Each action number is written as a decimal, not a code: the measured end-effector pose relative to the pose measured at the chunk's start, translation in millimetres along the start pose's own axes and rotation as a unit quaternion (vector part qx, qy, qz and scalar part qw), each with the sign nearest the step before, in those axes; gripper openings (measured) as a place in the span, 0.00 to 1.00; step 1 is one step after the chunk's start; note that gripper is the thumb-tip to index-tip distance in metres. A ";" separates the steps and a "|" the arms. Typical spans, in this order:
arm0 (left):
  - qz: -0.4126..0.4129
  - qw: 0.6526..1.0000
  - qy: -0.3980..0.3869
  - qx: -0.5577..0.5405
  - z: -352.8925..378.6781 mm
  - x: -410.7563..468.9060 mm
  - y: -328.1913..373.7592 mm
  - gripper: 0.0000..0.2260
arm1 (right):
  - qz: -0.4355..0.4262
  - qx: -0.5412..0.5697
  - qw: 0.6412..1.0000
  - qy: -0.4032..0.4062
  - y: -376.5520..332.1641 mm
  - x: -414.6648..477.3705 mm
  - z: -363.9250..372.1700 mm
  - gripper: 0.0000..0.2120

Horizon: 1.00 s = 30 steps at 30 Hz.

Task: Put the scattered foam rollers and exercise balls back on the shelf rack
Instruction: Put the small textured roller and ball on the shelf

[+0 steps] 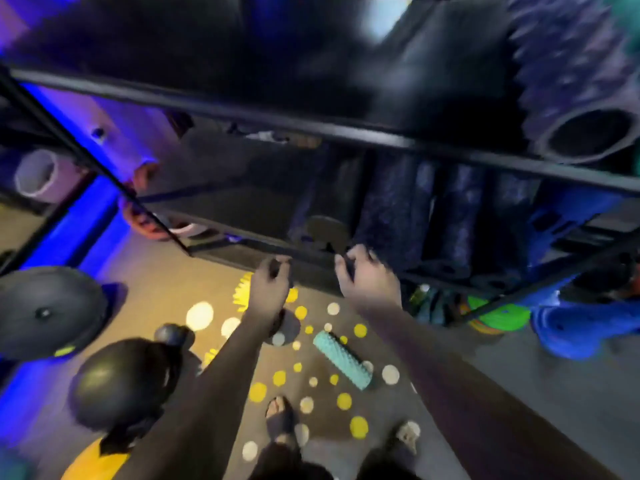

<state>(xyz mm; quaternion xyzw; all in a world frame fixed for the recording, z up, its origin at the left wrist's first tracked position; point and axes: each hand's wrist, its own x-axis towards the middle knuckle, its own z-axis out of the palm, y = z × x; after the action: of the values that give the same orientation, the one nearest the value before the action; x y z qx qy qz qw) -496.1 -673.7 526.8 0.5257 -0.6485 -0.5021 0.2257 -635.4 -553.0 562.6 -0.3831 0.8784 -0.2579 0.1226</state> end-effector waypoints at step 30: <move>-0.389 0.906 -0.125 -0.113 66.6 112.7 -606.5 0.12 | 0.345 -0.177 0.882 -0.269 309.2 -28.9 670.9 0.41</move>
<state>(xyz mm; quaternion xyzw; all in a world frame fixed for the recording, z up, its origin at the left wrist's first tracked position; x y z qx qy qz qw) -313.6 -714.0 -64.8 0.6402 -0.3544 -0.6815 -0.0129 -527.3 -595.4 -167.5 -0.1255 0.9194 0.0729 0.3656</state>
